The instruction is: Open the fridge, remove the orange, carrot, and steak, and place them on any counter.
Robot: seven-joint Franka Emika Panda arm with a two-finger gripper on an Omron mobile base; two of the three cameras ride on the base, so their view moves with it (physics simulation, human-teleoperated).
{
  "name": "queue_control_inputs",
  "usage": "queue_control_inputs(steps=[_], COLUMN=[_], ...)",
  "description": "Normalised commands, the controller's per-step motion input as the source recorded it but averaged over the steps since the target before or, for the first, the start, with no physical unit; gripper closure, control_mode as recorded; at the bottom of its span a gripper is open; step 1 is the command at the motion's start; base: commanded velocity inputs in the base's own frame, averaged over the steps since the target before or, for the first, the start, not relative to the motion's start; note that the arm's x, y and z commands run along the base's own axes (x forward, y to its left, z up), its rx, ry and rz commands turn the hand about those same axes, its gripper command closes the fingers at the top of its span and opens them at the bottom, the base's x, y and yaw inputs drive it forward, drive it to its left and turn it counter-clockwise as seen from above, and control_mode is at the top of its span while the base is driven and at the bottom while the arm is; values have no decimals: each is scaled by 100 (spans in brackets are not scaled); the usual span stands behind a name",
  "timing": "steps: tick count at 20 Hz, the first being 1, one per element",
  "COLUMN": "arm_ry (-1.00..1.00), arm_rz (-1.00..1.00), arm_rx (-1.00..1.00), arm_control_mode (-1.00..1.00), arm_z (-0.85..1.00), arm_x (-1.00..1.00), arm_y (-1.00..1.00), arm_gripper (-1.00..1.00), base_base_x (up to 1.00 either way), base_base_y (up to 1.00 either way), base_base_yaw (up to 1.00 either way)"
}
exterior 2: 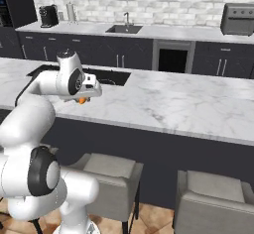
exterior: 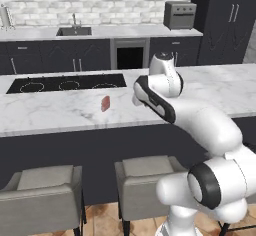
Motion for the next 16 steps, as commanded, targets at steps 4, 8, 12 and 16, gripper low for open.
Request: queue_control_inputs(steps=[4,8,12,16], arm_ry=[0,0,0,0], arm_rz=[0,0,0,0], arm_rx=[0,0,0,0], arm_control_mode=[-100,-100,-100,-100], arm_z=[-31,-34,-28,-30], arm_x=[61,65,64,58], arm_y=[1,2,4,11], arm_gripper=[100,100,100,100], base_base_x=[0,0,0,0], base_base_y=[0,0,0,0], base_base_yaw=[0,0,0,0])
